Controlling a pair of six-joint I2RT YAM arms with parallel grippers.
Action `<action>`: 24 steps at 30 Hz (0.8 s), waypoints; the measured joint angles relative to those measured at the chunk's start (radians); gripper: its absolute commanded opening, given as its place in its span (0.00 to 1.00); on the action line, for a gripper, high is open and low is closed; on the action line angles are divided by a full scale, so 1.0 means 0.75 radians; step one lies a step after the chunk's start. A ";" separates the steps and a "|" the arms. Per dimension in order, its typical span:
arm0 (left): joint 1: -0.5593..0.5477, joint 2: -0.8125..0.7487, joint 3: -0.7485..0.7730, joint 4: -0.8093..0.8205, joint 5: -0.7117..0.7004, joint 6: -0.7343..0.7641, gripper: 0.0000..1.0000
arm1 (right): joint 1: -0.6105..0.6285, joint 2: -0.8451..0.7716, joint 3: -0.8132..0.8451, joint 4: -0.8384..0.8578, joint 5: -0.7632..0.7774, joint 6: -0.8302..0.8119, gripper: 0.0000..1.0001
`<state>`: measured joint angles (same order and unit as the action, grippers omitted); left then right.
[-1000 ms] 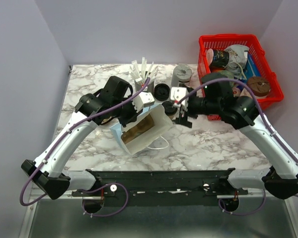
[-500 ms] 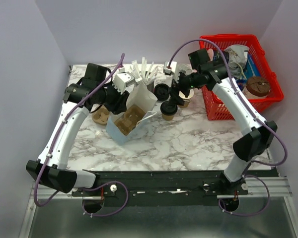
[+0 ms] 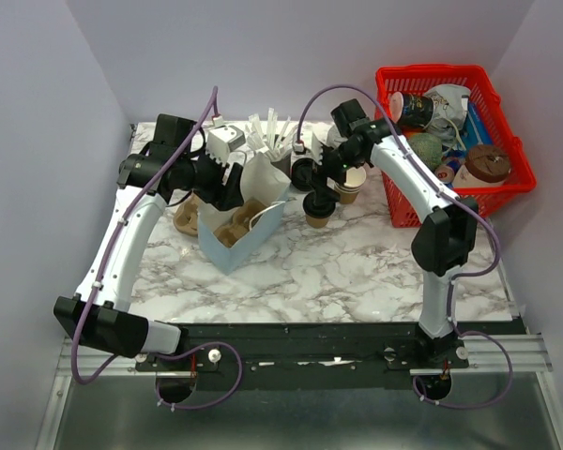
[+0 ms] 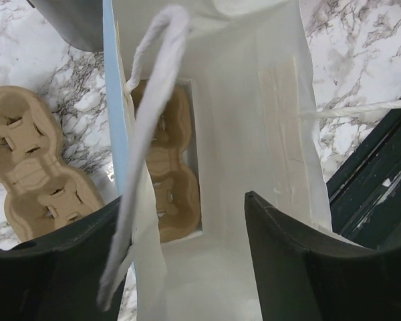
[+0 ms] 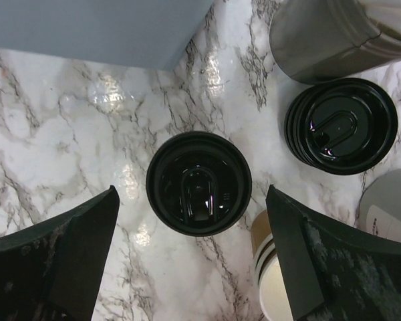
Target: Pack the takeout coffee
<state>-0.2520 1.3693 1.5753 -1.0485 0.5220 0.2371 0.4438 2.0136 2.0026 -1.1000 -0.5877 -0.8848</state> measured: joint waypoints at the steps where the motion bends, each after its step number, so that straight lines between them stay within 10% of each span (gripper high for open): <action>1: 0.009 0.000 -0.001 0.004 0.012 -0.009 0.75 | -0.001 0.010 0.002 -0.005 0.017 -0.014 1.00; 24: 0.042 0.008 -0.016 0.026 0.072 -0.064 0.75 | 0.011 0.082 -0.035 -0.042 0.162 -0.154 1.00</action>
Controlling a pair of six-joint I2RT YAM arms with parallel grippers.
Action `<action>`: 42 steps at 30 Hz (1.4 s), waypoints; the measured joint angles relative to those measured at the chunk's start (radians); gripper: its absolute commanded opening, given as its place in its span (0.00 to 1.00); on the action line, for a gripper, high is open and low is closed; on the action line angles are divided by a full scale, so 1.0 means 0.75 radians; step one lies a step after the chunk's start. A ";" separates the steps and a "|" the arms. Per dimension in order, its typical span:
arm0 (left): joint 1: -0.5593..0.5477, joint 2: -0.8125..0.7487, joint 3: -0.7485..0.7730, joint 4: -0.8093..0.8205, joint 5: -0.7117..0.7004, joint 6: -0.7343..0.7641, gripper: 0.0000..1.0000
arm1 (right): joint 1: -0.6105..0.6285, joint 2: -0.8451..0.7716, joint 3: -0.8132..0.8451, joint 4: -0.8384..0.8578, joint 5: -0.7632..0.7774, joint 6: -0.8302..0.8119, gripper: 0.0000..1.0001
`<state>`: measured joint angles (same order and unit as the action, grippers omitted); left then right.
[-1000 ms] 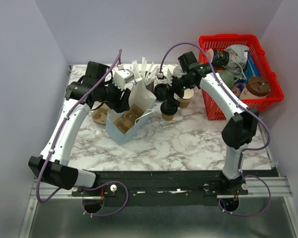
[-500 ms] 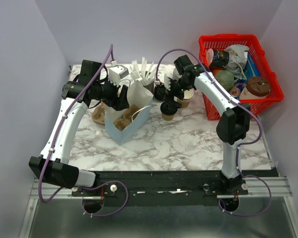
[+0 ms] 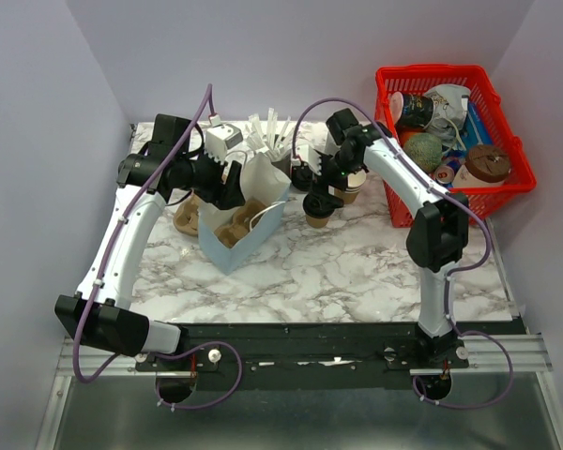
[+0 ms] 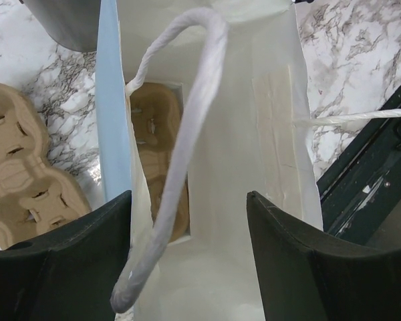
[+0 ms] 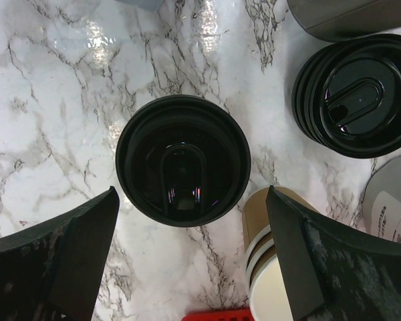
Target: Pack the takeout coffee
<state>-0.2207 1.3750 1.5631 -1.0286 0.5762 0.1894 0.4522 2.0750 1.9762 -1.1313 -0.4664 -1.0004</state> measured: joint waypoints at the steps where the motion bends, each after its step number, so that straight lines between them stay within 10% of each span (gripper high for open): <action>1: 0.002 0.000 -0.001 0.000 0.002 0.000 0.75 | 0.002 0.002 0.000 0.000 0.002 -0.003 1.00; 21: 0.018 0.001 -0.009 0.013 0.019 -0.011 0.75 | 0.041 0.061 -0.002 0.007 0.038 -0.030 0.87; 36: 0.028 0.015 -0.009 0.015 0.032 -0.021 0.75 | 0.044 0.058 -0.002 -0.003 0.039 -0.046 0.61; 42: 0.031 0.015 -0.009 0.015 0.043 -0.023 0.64 | 0.044 -0.116 -0.136 -0.019 0.012 0.004 0.33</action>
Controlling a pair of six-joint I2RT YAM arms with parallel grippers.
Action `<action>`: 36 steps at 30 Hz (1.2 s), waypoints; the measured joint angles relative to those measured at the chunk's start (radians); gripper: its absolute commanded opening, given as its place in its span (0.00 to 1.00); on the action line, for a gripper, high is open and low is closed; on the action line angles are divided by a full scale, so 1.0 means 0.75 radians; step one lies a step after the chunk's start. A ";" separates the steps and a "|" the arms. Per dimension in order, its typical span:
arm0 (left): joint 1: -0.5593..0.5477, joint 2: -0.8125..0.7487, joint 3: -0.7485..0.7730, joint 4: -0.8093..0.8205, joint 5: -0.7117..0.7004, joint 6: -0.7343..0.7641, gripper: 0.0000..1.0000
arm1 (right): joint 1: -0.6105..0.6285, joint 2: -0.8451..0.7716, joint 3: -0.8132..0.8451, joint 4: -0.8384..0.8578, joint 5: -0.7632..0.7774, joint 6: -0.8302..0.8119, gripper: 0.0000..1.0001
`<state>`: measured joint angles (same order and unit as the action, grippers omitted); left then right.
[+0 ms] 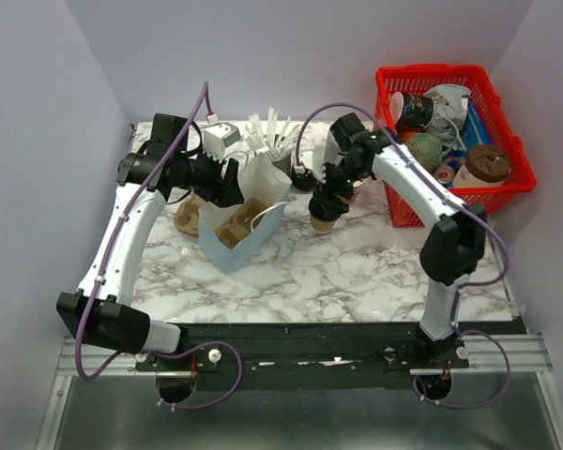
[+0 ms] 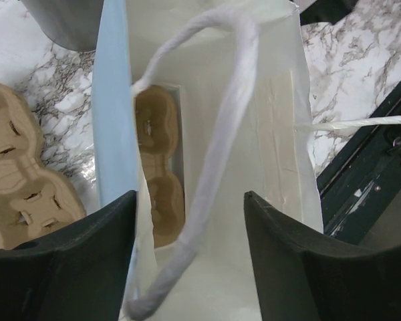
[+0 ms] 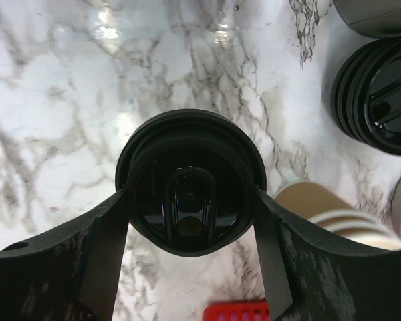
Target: Pack the takeout coffee
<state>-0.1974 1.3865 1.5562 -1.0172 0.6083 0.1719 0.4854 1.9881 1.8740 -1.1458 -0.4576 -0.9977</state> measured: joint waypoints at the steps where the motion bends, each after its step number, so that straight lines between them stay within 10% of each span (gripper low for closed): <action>1: 0.000 0.000 -0.001 0.001 0.007 0.000 0.56 | 0.000 -0.054 -0.025 -0.005 -0.007 0.010 0.05; 13: -0.002 -0.005 -0.069 0.020 0.139 0.045 0.00 | 0.000 -0.684 -0.123 0.090 -0.087 0.281 0.01; 29: -0.252 -0.021 -0.064 0.039 0.106 0.099 0.00 | 0.241 -0.763 0.069 0.197 -0.287 0.224 0.01; 36: -0.311 -0.021 -0.032 0.041 0.025 0.099 0.00 | 0.379 -0.896 -0.174 0.170 -0.252 0.038 0.01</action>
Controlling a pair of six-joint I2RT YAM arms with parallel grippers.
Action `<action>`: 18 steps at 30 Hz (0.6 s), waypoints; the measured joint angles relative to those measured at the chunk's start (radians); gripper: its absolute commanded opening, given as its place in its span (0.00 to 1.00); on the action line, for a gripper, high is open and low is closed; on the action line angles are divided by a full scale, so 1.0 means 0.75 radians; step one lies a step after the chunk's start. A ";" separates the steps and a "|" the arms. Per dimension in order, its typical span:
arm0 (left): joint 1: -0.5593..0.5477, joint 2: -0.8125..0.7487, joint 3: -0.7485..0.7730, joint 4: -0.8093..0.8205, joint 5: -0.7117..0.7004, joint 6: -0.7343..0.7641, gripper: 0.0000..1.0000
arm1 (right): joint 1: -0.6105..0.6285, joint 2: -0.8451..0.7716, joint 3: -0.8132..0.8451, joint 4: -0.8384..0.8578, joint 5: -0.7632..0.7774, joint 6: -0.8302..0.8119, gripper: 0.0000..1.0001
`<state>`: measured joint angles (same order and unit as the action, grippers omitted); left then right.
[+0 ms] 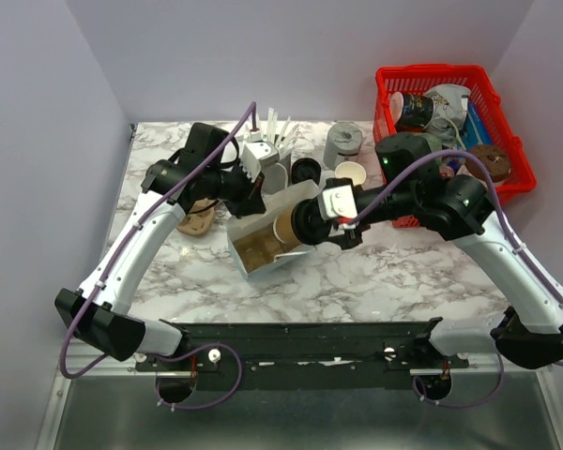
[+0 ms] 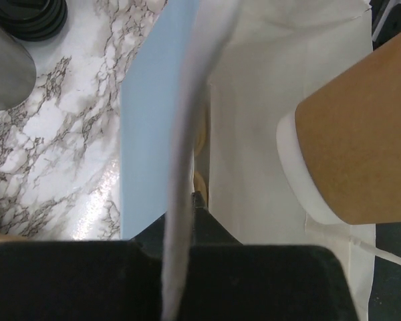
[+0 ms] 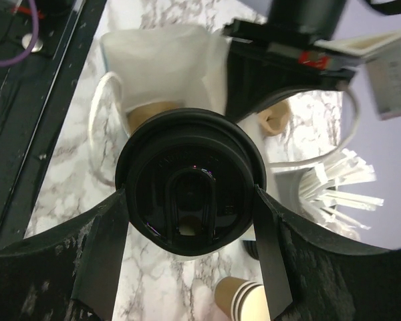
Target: Pack the takeout coffee
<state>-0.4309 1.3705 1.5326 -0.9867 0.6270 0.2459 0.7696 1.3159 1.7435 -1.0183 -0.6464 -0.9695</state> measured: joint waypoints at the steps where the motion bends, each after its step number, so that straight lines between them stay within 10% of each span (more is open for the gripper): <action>1: -0.013 -0.002 0.007 0.001 -0.016 0.001 0.00 | 0.012 -0.023 -0.044 0.001 0.015 -0.013 0.01; 18: -0.345 -0.120 -0.071 0.081 -0.398 0.035 0.00 | 0.220 0.063 -0.159 0.040 0.309 -0.075 0.01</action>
<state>-0.6895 1.2804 1.4792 -0.9257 0.3283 0.2722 0.9344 1.3632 1.6245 -0.9886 -0.4149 -1.0260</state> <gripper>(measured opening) 0.010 0.761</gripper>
